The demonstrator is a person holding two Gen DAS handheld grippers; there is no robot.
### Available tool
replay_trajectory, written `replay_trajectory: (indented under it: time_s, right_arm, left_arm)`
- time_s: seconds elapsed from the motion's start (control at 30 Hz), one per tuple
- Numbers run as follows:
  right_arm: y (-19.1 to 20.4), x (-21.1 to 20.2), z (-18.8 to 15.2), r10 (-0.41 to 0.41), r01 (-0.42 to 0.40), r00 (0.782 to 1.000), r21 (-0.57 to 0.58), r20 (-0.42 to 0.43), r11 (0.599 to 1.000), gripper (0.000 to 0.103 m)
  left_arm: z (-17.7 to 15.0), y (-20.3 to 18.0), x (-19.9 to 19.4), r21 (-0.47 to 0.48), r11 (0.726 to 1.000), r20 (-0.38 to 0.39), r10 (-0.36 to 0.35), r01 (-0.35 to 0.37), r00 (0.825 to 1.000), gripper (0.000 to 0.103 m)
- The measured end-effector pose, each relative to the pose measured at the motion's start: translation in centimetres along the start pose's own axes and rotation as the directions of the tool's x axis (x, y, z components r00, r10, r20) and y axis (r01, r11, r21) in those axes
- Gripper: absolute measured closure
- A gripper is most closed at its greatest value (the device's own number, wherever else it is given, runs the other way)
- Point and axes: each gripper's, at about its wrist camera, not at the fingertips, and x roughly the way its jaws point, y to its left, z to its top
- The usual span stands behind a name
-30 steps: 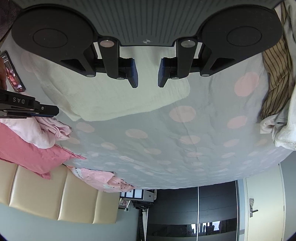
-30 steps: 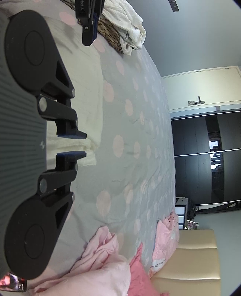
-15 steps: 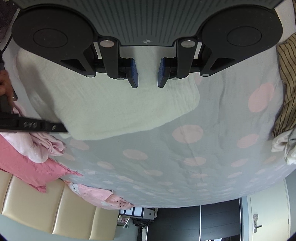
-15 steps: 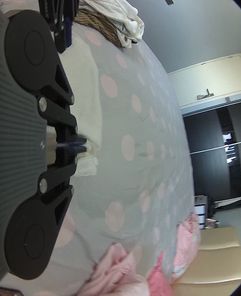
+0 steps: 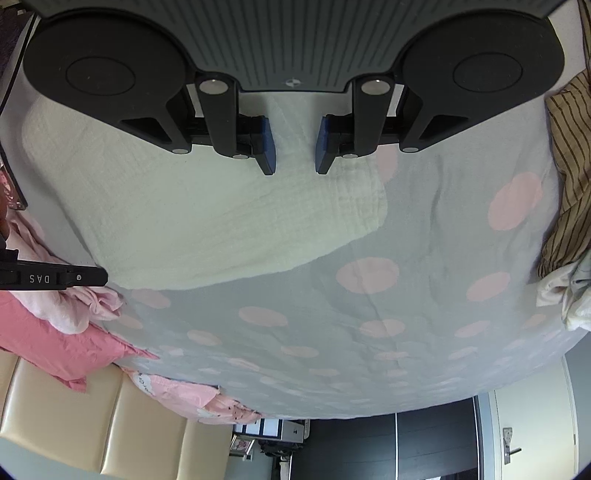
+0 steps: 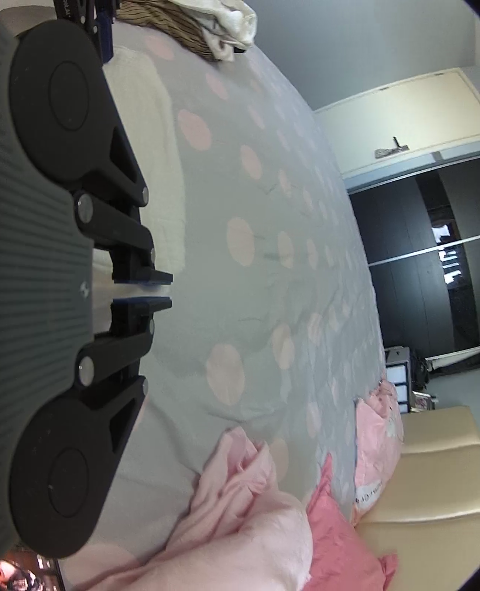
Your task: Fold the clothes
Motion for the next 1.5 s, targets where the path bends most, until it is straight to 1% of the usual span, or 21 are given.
replay_trajectory:
  time_s: [0.1,0.17,0.23,0.33,0.47,0.57,0.7,0.73,0.8,0.83,0.87,0.9,0.93,0.97,1.03,1.07,1.1,1.17,1.3,1.4,1.5]
  right_arm:
    - [-0.7,-1.6,-0.4,0.009,-0.009,1.000,0.037,0.006,0.999,0.092]
    - [-0.5,-2.9,-1.1,0.024,-0.024,1.000,0.023,0.002,0.999,0.092]
    - [-0.1,-4.1,-1.9,0.055,-0.055,0.998,0.017,-0.011,0.998,0.092]
    - [0.4,-4.9,-3.1,0.112,-0.111,0.992,0.028,-0.059,0.993,0.092]
    - [0.9,-4.4,-4.6,0.104,-0.105,0.988,-0.005,-0.116,0.994,0.088]
    - [0.6,-3.9,-5.2,0.074,-0.078,0.986,-0.019,-0.151,0.997,0.100]
    - [0.1,-3.6,-5.6,0.038,-0.044,0.986,-0.038,-0.161,0.998,0.100]
    - [0.0,-3.7,-5.7,0.038,-0.044,0.986,-0.034,-0.160,0.998,0.099]
    - [-0.2,-4.1,-5.7,0.043,-0.047,0.987,-0.024,-0.158,0.999,0.094]
    - [-0.2,-4.4,-5.7,0.047,-0.050,0.987,-0.017,-0.152,0.999,0.093]
    - [-0.2,-4.7,-5.6,0.049,-0.051,0.988,-0.011,-0.145,0.999,0.089]
    - [-0.2,-5.0,-5.5,0.050,-0.051,0.989,-0.005,-0.136,0.999,0.073]
    - [-0.3,-5.3,-5.5,0.050,-0.050,0.991,0.003,-0.127,0.999,0.064]
    - [-0.3,-5.6,-5.4,0.050,-0.049,0.992,0.012,-0.118,0.999,0.055]
    - [-0.4,-5.9,-5.4,0.060,-0.057,0.991,0.031,-0.118,0.998,0.055]
    - [-0.4,-6.0,-5.4,0.064,-0.060,0.990,0.041,-0.126,0.997,0.052]
    - [-0.4,-6.0,-5.5,0.068,-0.061,0.988,0.052,-0.136,0.997,0.046]
    - [-0.4,-6.1,-6.1,0.074,-0.063,0.983,0.069,-0.168,0.996,0.041]
    - [-0.1,-6.3,-7.4,0.088,-0.066,0.967,0.101,-0.237,0.993,0.039]
    - [0.2,-6.4,-8.4,0.100,-0.066,0.952,0.125,-0.288,0.990,0.038]
    - [0.1,-6.3,-9.3,0.110,-0.059,0.940,0.161,-0.323,0.985,0.038]
  left_arm:
    - [0.1,-0.4,-1.2,0.004,1.000,0.030,0.001,-0.001,1.000,0.081]
    - [0.0,-0.6,-1.8,0.009,1.000,0.032,-0.004,0.004,0.999,0.081]
    - [-0.2,-1.0,-2.4,0.019,1.000,0.027,-0.010,0.009,1.000,0.081]
    - [-0.7,-1.4,-2.9,0.033,0.999,0.009,-0.019,0.018,1.000,0.081]
    - [-1.5,-1.9,-3.2,0.041,0.999,-0.012,-0.032,0.032,0.999,0.081]
    - [-2.0,-2.1,-3.0,0.064,0.998,-0.023,-0.025,0.026,0.999,0.081]
    - [-2.6,-1.8,-2.3,0.079,0.997,-0.031,-0.009,0.011,0.999,0.081]
    - [-2.7,-1.8,-2.3,0.081,0.997,-0.026,-0.006,0.008,1.000,0.080]
    - [-2.7,-1.8,-2.7,0.076,0.997,-0.012,0.006,-0.005,1.000,0.075]
    - [-2.7,-1.9,-2.9,0.071,0.997,-0.003,0.014,-0.014,1.000,0.074]
    - [-2.7,-1.8,-3.2,0.063,0.998,0.006,0.018,-0.018,1.000,0.072]
    - [-2.7,-1.7,-3.6,0.049,0.998,0.014,0.032,-0.033,0.999,0.069]
    - [-2.8,-1.4,-3.9,0.026,0.999,0.017,0.047,-0.047,0.999,0.057]
    - [-2.8,-1.2,-4.2,0.003,0.998,0.021,0.062,-0.062,0.998,0.051]
    - [-3.0,-0.6,-4.8,-0.060,0.996,0.008,0.062,-0.062,0.998,0.051]
    - [-3.1,-0.2,-5.0,-0.094,0.994,-0.007,0.058,-0.058,0.998,0.051]
    - [-3.3,0.0,-5.2,-0.127,0.990,-0.024,0.057,-0.060,0.998,0.051]
    - [-3.9,0.4,-5.7,-0.187,0.980,-0.051,0.058,-0.067,0.997,0.051]
    - [-5.3,0.6,-6.9,-0.279,0.957,-0.073,0.059,-0.078,0.996,0.050]
    - [-6.4,0.7,-7.7,-0.377,0.925,-0.073,0.022,-0.048,0.997,0.050]
    - [-7.6,0.6,-7.6,-0.464,0.886,-0.091,-0.044,-0.004,0.995,0.049]
